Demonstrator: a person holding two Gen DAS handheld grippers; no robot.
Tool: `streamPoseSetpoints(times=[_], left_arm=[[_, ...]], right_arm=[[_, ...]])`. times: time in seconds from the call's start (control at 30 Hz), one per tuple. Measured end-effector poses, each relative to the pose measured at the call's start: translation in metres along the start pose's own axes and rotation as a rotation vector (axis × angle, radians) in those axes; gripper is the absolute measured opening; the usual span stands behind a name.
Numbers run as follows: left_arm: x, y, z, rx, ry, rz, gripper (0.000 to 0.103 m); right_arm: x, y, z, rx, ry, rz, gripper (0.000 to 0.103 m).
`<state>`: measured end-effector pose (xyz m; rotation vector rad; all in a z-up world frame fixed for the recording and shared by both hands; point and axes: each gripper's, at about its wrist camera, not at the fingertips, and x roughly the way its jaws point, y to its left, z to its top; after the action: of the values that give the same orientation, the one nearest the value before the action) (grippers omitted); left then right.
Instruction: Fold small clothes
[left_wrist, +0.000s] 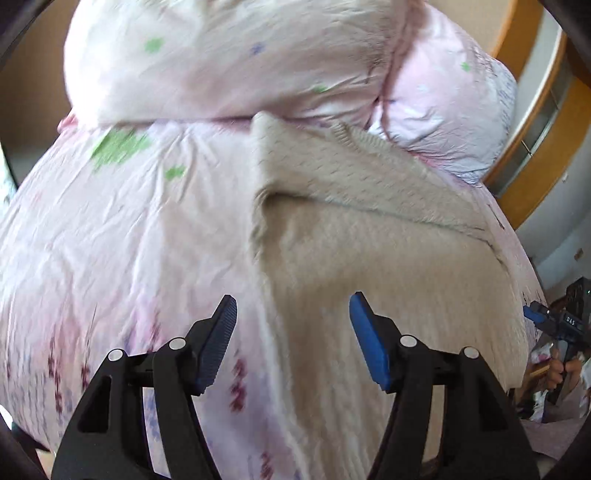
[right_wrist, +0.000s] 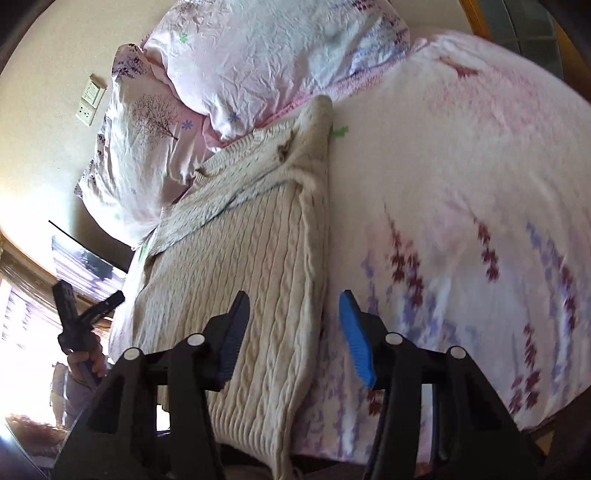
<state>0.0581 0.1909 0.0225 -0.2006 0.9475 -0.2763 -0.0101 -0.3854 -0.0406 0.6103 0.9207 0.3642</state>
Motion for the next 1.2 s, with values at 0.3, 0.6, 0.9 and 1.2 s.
streamPoseSetpoints(times=[0.3, 0.6, 0.9, 1.2], left_arm=[[-0.017, 0.007, -0.079, -0.182, 0.066, -0.288, 0.025], [-0.013, -0.019, -0.065, -0.142, 0.061, -0.352, 0.010], [0.014, -0.033, 0.136, -0.119, -0.305, -0.238, 0.009], [0.083, 0.005, 0.178, -0.194, -0.208, -0.072, 0.074]], right_arm=[[0.015, 0.018, -0.055, 0.014, 0.139, 0.189, 0.020], [0.003, 0.052, -0.021, -0.076, 0.016, 0.273, 0.007], [0.030, 0.067, 0.159, 0.024, -0.341, 0.320, 0.007], [0.089, 0.016, 0.189, 0.112, -0.392, 0.139, 0.075]])
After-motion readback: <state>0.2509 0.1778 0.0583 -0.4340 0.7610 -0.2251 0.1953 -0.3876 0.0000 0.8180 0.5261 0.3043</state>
